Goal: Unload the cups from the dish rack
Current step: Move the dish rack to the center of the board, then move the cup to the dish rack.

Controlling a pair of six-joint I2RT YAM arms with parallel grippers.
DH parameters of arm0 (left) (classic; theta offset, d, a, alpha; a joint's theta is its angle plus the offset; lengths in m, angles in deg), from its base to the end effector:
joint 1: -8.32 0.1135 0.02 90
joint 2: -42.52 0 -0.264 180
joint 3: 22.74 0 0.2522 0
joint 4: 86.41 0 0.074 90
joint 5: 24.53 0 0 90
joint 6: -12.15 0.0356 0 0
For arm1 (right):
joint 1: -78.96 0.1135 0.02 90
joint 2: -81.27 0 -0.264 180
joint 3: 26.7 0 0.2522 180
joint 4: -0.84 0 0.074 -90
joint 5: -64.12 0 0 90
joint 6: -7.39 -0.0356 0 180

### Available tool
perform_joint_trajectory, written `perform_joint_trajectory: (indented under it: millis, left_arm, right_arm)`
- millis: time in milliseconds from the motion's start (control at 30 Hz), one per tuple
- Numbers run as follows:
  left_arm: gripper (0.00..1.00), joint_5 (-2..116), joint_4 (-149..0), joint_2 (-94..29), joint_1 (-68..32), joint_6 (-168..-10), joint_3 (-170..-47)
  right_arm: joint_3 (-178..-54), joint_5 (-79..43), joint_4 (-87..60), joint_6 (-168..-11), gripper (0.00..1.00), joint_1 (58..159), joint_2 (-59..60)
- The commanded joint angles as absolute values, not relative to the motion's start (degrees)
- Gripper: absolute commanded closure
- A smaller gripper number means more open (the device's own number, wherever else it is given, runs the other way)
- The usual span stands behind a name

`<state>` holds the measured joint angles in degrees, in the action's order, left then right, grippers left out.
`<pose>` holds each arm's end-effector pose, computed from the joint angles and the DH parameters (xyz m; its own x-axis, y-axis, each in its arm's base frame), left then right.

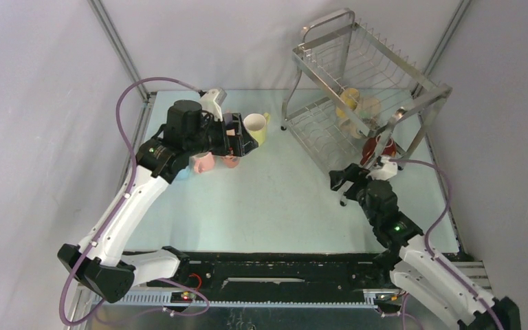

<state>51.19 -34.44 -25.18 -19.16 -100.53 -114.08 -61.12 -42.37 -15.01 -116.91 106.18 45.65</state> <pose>0.2145 -0.1215 0.4074 -0.6351 -0.0908 -0.7670 0.4280 0.7853 -0.4474 0.1477 0.0646 0.2303 -0.3266 0.4397 -0.8367 -0.0160 0.8825 0.4700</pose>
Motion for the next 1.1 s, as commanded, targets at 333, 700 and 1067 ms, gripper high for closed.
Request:
perform_joint_trajectory:
  millis: [333, 700, 1067]
  left_arm:
    - [0.0, 51.23, -34.65, -22.88, -19.45, -100.97, -113.63]
    - [0.0, 50.43, -34.76, -22.55, -19.45, -100.96, -113.54]
    - [0.0, 49.62, -34.88, -20.84, -19.45, -101.15, -111.81]
  right_arm:
    - [-66.93, -46.47, 3.59, -120.25, 0.0, 121.79, 29.46]
    - [-67.1, -44.14, -28.42, -119.86, 0.0, 103.29, 54.73]
    - [-67.23, -13.01, -28.23, -122.25, 0.05, 61.21, 51.31]
